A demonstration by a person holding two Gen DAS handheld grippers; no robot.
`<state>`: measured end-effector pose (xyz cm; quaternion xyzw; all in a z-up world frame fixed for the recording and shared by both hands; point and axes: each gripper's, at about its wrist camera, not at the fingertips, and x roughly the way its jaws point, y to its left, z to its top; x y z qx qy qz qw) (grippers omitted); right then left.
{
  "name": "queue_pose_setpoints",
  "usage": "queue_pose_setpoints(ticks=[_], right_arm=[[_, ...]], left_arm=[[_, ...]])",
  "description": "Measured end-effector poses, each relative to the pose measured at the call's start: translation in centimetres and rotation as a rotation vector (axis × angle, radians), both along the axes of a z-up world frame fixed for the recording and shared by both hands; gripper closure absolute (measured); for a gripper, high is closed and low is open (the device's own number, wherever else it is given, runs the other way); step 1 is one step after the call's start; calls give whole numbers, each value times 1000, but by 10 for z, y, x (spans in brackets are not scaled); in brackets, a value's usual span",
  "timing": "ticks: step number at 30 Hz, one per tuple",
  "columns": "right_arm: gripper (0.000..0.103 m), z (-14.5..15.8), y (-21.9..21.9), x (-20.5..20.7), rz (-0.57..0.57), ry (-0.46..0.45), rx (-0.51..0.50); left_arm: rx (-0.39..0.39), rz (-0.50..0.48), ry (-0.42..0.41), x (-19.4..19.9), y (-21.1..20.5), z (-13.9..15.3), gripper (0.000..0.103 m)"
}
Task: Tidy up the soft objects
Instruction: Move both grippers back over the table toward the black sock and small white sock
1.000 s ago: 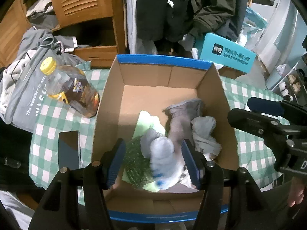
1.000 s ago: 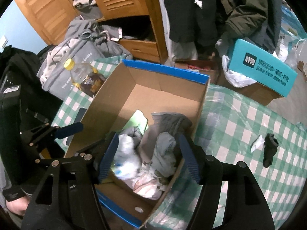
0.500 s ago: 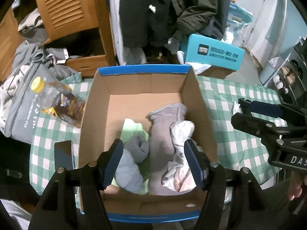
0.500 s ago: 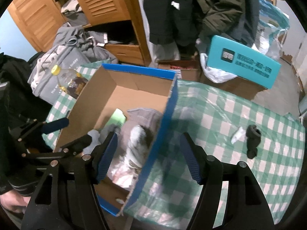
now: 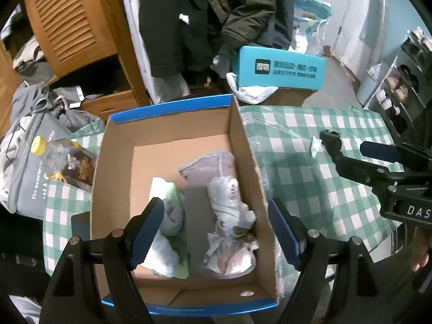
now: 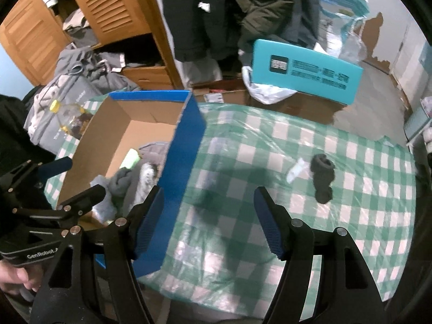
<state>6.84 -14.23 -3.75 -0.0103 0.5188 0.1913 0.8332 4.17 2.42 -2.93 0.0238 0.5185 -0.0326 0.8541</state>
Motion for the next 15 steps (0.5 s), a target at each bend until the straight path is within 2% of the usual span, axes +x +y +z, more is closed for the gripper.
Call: queue_pose_setpoints(ticks=[15], right_arm=[[34, -13, -78, 3, -119, 13, -40]], left_arm=[[9, -115, 29, 15, -69, -6, 22]])
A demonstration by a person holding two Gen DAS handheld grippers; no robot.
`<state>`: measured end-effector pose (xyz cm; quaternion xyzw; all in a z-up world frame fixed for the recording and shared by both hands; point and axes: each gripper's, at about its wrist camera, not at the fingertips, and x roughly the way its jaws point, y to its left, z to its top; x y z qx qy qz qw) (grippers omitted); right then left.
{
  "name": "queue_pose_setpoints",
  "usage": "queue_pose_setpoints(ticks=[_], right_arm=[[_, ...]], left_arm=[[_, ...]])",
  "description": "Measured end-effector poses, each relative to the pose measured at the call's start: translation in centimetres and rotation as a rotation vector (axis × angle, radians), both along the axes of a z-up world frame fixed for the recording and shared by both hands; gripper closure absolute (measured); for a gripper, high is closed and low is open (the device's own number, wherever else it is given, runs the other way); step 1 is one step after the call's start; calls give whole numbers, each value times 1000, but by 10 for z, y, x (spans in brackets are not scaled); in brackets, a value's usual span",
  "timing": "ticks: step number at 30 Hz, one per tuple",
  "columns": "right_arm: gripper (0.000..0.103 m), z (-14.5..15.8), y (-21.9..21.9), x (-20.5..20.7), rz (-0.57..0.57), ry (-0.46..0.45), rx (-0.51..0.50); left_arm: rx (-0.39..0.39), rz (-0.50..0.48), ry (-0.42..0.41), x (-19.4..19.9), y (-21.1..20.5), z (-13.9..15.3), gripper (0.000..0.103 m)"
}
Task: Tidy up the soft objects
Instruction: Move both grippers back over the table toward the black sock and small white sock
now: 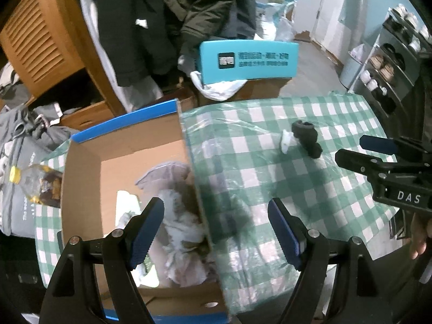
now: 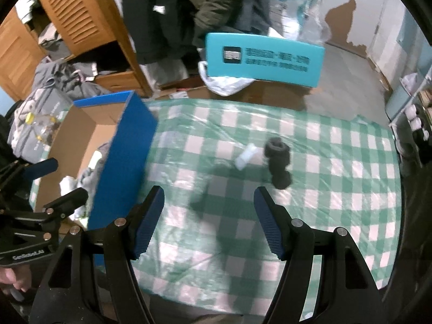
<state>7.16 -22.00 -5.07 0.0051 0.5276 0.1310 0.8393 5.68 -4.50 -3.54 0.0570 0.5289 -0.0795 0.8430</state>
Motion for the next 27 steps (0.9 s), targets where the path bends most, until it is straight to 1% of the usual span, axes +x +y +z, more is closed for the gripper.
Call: queue_pose_setpoints(ticks=[7, 12, 21, 27], right_arm=[[34, -7, -37, 9, -43, 23, -29], [34, -14, -56, 19, -72, 43, -22], [34, -31, -75, 46, -94, 84, -4], [34, -44, -83, 65, -84, 120, 8]], left_arm=[[-2, -48, 29, 12, -28, -8, 22], [-8, -78, 49, 24, -47, -13, 22], [-9, -91, 113, 60, -67, -37, 22], [-57, -92, 164, 83, -75, -53, 22]])
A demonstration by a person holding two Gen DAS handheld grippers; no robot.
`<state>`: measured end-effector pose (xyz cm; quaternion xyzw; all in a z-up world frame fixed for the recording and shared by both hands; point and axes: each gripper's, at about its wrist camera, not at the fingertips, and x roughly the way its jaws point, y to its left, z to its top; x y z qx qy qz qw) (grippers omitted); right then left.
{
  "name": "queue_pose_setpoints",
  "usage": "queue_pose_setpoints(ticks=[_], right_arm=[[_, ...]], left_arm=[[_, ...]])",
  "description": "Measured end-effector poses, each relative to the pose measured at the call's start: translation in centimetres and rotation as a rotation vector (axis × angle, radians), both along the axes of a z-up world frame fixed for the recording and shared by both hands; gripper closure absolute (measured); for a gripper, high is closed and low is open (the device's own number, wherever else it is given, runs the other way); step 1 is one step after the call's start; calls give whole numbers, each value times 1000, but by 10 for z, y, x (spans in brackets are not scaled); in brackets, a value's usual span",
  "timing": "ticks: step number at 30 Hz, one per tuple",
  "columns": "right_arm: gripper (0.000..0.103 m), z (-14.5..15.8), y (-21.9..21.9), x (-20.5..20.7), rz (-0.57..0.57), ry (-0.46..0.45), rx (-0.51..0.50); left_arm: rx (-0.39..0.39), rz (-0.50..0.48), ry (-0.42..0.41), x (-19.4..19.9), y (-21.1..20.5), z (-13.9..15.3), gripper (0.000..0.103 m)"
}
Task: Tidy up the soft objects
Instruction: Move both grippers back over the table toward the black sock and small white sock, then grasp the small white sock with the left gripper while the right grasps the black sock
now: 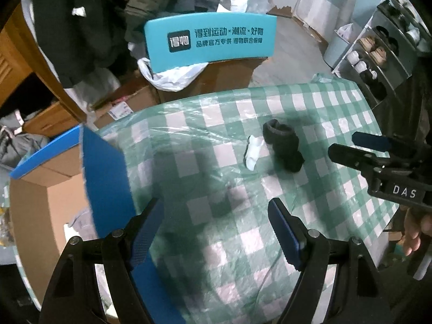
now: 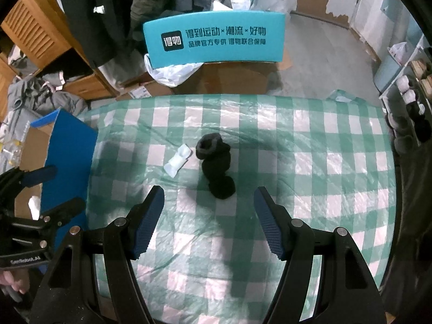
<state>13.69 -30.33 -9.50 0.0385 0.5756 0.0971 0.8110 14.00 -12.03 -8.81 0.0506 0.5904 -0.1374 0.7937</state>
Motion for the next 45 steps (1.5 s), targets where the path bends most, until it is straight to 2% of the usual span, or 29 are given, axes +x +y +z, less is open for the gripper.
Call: queue_pose_setpoints(ticks=[15, 34, 36, 38, 39, 45], right_arm=[[34, -53, -4, 48, -8, 86, 34], [34, -98, 7, 65, 6, 138, 16], [40, -100, 9, 65, 17, 136, 8], [59, -102, 10, 65, 29, 146, 18], [63, -103, 10, 64, 32, 151, 17], [66, -95, 3, 60, 19, 130, -6]], left_arm=[[-23, 11, 94, 51, -17, -54, 22], [-36, -3, 135, 60, -30, -79, 22], [-36, -5, 137, 61, -30, -80, 22], [-38, -2, 140, 61, -30, -81, 22], [-40, 1, 143, 61, -30, -81, 22], [-77, -1, 148, 63, -38, -78, 22]])
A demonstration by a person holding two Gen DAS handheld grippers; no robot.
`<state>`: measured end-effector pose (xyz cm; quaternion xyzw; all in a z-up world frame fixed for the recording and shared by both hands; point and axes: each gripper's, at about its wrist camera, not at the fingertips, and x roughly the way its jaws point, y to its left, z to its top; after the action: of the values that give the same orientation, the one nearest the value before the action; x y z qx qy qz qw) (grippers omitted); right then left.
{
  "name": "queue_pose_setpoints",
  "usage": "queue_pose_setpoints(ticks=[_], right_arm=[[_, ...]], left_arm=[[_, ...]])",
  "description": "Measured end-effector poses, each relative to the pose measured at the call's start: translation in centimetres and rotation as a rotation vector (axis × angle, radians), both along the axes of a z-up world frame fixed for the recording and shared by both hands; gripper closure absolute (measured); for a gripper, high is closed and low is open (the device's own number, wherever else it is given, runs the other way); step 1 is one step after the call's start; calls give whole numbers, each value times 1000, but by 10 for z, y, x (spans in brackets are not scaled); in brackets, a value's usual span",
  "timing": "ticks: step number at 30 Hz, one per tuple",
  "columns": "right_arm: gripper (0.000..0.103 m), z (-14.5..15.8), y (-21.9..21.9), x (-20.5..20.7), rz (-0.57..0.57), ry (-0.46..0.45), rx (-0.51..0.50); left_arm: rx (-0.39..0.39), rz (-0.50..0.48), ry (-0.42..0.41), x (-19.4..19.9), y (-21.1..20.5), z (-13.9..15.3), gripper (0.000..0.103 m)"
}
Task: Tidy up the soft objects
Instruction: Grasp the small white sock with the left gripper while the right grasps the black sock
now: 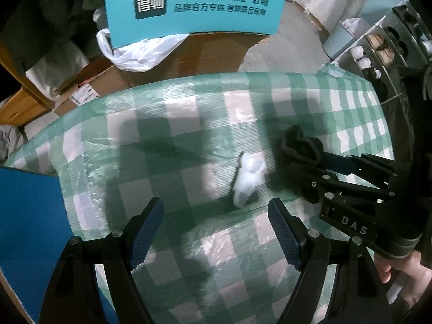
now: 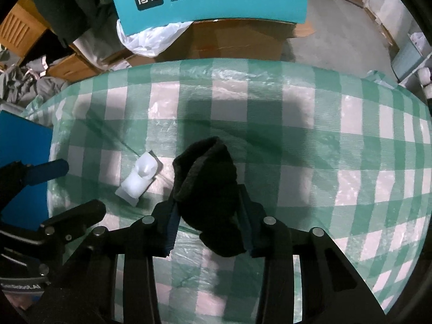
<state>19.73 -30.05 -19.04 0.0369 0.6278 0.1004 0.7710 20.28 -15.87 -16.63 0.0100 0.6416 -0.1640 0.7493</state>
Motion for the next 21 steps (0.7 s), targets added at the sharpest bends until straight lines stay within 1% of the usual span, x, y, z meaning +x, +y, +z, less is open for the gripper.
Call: queue_pose_setpoints(ticks=[6, 9, 15, 17, 19, 21], right_arm=[[66, 15, -21, -2, -66, -22, 13], [66, 17, -29, -5, -87, -20, 11], [66, 17, -39, -14, -105, -15, 27], [66, 18, -40, -16, -108, -15, 32], [66, 19, -41, -18, -110, -18, 34], [66, 19, -42, -18, -112, -17, 39]], left_arm=[[-9, -18, 11, 1, -16, -5, 22], [-15, -15, 19, 4, -22, -9, 22], [0, -11, 8, 8, -32, -15, 23], [11, -17, -1, 9, -36, -17, 30], [15, -21, 7, 9, -39, -20, 41], [15, -26, 15, 8, -41, -23, 46]])
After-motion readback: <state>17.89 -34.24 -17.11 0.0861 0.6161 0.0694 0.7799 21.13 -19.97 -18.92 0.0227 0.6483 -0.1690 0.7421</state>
